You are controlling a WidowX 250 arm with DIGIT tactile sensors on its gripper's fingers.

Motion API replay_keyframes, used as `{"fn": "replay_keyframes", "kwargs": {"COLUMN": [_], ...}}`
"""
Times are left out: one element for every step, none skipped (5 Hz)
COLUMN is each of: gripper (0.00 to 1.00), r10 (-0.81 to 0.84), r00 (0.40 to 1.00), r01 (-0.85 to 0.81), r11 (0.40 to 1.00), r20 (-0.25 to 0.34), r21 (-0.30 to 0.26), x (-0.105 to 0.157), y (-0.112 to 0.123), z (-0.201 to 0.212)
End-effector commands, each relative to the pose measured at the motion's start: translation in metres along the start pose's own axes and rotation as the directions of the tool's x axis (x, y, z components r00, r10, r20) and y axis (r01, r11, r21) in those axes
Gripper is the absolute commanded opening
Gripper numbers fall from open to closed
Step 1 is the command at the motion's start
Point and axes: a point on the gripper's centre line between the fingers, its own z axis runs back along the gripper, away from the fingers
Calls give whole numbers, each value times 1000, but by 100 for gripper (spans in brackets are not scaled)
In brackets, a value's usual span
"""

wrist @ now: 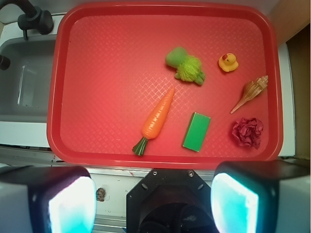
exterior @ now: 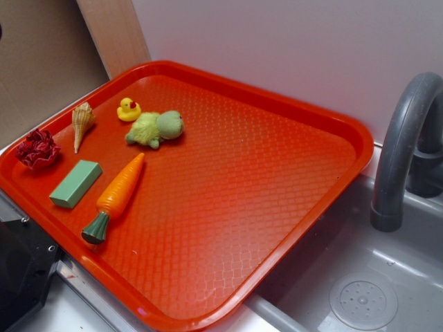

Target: Grab the red paper.

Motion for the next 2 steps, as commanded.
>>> {"fn": "replay_keyframes", "kwargs": {"gripper": [100,100], "r10": [0,63], "r00": [1000,998], "r01": [0,-65], "r11": [1000,997], "r20": [0,31], "r21": [0,41], "x": [0,23], "y": [0,23], "z": [0,-11]}}
